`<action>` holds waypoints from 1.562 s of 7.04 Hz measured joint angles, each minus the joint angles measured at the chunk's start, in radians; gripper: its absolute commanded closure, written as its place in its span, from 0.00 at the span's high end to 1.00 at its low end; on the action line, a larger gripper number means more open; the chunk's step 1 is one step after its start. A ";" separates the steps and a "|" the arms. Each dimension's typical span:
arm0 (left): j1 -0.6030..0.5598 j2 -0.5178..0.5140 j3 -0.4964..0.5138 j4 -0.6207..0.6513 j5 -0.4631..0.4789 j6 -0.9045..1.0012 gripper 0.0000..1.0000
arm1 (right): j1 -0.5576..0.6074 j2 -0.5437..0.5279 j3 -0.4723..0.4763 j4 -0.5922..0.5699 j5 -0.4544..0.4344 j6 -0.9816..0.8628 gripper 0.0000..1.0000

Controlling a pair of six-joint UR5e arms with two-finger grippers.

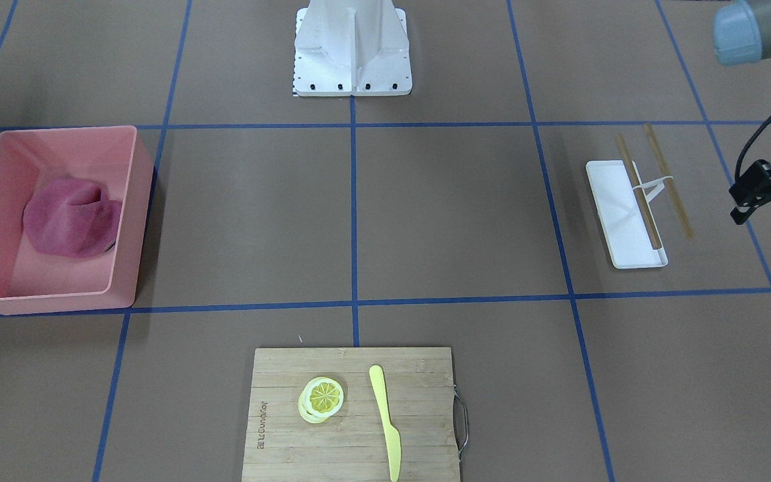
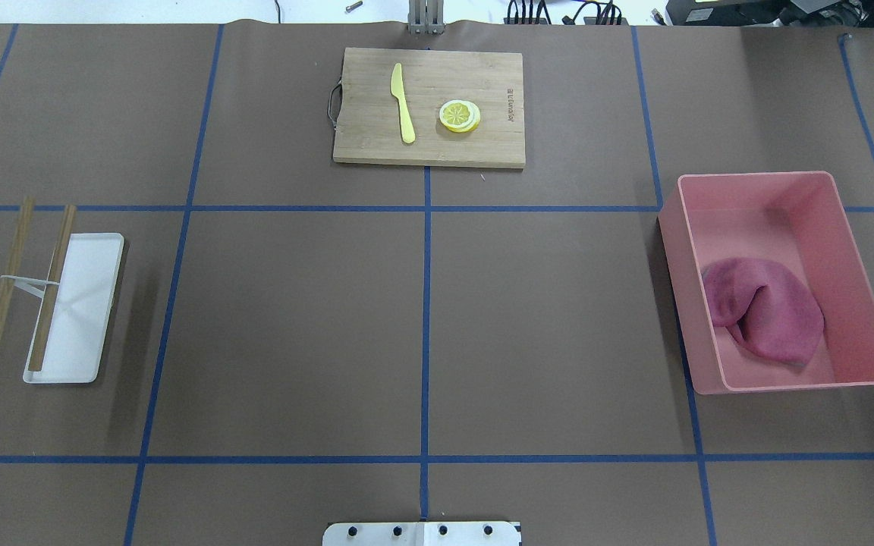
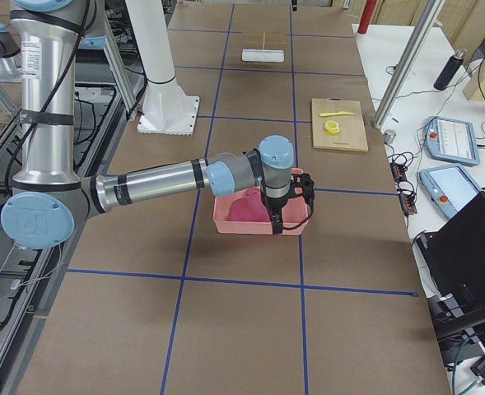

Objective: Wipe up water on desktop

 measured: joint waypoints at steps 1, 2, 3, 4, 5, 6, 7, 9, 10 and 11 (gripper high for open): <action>-0.046 0.054 0.011 0.009 -0.024 0.107 0.98 | 0.033 0.004 -0.052 -0.002 0.022 -0.034 1.00; -0.091 0.098 0.042 0.016 -0.038 0.174 0.98 | 0.055 0.003 -0.097 -0.003 0.054 -0.046 1.00; -0.134 0.124 0.097 0.017 -0.061 0.212 0.98 | 0.067 0.000 -0.129 -0.003 0.076 -0.050 1.00; -0.178 0.143 0.152 0.016 -0.091 0.272 0.98 | 0.074 -0.001 -0.159 -0.003 0.083 -0.051 1.00; -0.221 0.154 0.190 0.019 -0.106 0.353 0.98 | 0.078 0.000 -0.182 -0.002 0.083 -0.052 1.00; -0.251 0.159 0.214 0.021 -0.117 0.408 0.98 | 0.088 0.004 -0.193 -0.005 0.081 -0.051 1.00; -0.263 0.161 0.226 0.022 -0.129 0.430 0.98 | 0.111 0.012 -0.191 -0.029 0.078 -0.050 1.00; -0.268 0.180 0.234 0.015 -0.140 0.442 0.98 | 0.150 0.037 -0.151 -0.153 0.069 -0.059 1.00; -0.268 0.193 0.234 0.010 -0.142 0.444 0.98 | 0.156 0.042 -0.126 -0.200 0.050 -0.062 1.00; -0.269 0.199 0.234 0.008 -0.142 0.445 0.98 | 0.156 0.044 -0.112 -0.219 0.025 -0.063 1.00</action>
